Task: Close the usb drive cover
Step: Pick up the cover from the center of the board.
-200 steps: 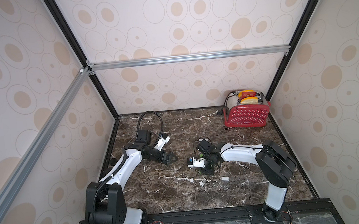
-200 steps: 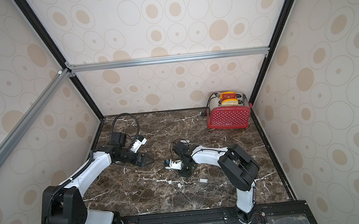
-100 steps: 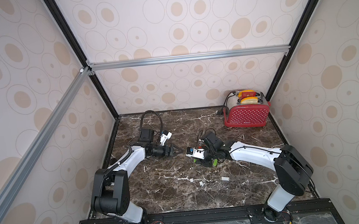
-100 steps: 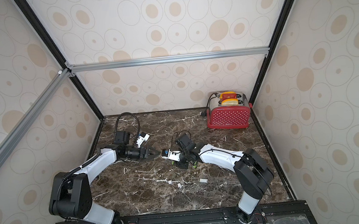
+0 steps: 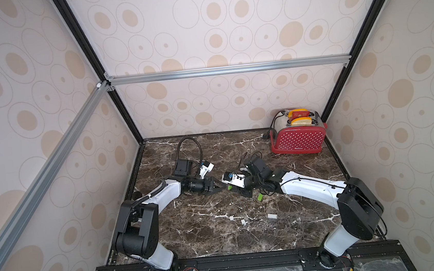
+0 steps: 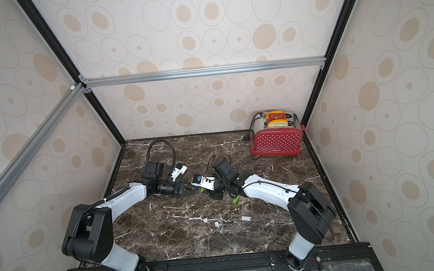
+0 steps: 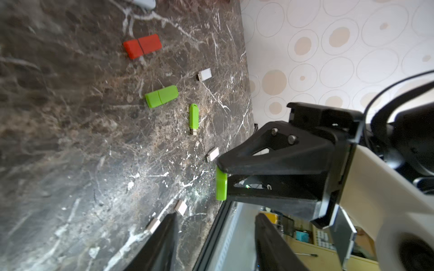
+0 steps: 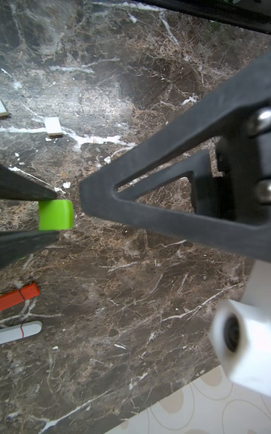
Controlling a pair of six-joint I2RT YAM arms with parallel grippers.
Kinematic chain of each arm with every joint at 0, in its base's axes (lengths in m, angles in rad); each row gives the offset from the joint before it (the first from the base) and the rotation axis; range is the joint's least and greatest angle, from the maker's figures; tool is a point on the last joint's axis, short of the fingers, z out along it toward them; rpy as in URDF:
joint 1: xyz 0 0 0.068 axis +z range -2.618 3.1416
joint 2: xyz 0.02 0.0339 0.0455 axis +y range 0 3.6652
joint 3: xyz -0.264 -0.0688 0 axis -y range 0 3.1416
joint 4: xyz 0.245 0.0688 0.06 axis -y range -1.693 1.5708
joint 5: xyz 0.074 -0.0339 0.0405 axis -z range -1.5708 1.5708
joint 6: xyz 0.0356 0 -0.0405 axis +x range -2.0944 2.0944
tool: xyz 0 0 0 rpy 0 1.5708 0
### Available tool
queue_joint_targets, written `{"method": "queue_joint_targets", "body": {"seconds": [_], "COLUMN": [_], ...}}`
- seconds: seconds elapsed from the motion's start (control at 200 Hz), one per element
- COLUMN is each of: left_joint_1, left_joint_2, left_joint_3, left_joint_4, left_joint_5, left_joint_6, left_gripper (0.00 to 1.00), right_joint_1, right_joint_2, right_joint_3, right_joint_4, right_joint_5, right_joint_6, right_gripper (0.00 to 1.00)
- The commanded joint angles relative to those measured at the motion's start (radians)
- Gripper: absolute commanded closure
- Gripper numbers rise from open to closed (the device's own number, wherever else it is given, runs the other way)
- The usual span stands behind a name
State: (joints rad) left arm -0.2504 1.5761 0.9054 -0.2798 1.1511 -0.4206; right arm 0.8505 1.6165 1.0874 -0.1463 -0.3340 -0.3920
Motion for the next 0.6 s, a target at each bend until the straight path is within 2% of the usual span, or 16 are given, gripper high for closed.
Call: {"method": "queue_joint_targets", "body": {"seconds": [0.0, 0.396, 0.596], "left_joint_1": [-0.022, -0.036, -0.04], "left_joint_2": [0.017, 0.043, 0.048], "left_joint_3": [0.035, 0.055, 0.053], "left_joint_4": [0.008, 0.055, 0.066], "left_joint_5": [0.016, 0.053, 0.055], "left_joint_6": [-0.005, -0.065, -0.073], "left_gripper": [0.55, 0.68, 0.71], "right_joint_1": [0.004, 0.016, 0.018], "right_joint_2": [-0.022, -0.01, -0.005], "right_joint_3": [0.002, 0.005, 0.004], "right_joint_4": [0.013, 0.018, 0.027], "right_joint_5": [-0.021, -0.028, -0.033], "right_joint_6": [0.01, 0.002, 0.007], "right_gripper": [0.77, 0.77, 0.77]}}
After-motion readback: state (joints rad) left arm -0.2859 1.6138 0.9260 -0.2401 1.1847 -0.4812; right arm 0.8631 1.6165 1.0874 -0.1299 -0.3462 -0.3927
